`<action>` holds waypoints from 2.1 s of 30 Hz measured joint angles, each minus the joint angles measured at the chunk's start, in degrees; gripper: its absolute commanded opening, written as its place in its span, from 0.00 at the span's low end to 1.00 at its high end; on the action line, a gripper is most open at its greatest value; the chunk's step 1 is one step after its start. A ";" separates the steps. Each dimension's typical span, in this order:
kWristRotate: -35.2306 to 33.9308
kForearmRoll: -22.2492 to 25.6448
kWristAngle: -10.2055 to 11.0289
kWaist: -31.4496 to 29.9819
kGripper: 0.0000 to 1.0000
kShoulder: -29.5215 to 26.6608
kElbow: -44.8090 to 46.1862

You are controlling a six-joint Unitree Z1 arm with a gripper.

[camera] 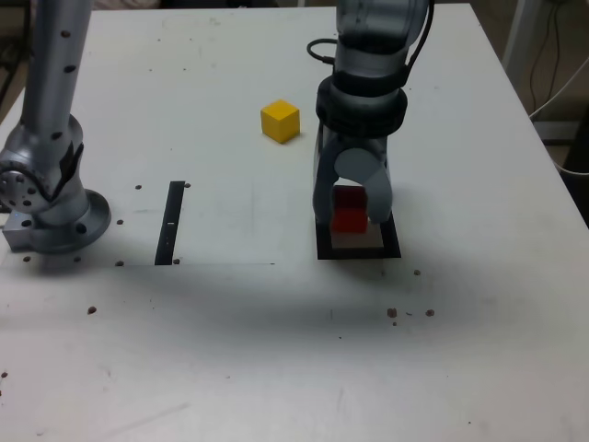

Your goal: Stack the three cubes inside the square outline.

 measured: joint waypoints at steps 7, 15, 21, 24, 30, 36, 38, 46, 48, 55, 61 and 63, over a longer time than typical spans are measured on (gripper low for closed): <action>0.40 -1.34 0.01 0.67 0.26 0.70 1.05; 2.25 -1.26 0.01 0.67 0.70 0.67 1.08; 3.51 -1.29 0.10 0.67 0.95 0.28 1.57; 3.50 -1.20 0.36 0.67 0.99 0.00 1.88; 3.50 -1.26 0.52 0.69 1.00 -0.32 1.93; 3.51 -1.67 1.51 0.73 1.00 -1.10 3.12; 3.50 -1.79 1.82 0.87 1.00 -1.80 3.53; 3.71 0.37 3.04 1.50 1.00 -3.92 2.20; 4.49 1.22 3.11 2.39 1.00 -4.59 2.03; 10.12 3.27 3.28 9.28 1.00 -5.80 2.65; 11.88 4.27 6.49 13.14 0.99 -10.24 2.87; 11.91 4.28 7.14 14.70 0.99 -11.65 3.00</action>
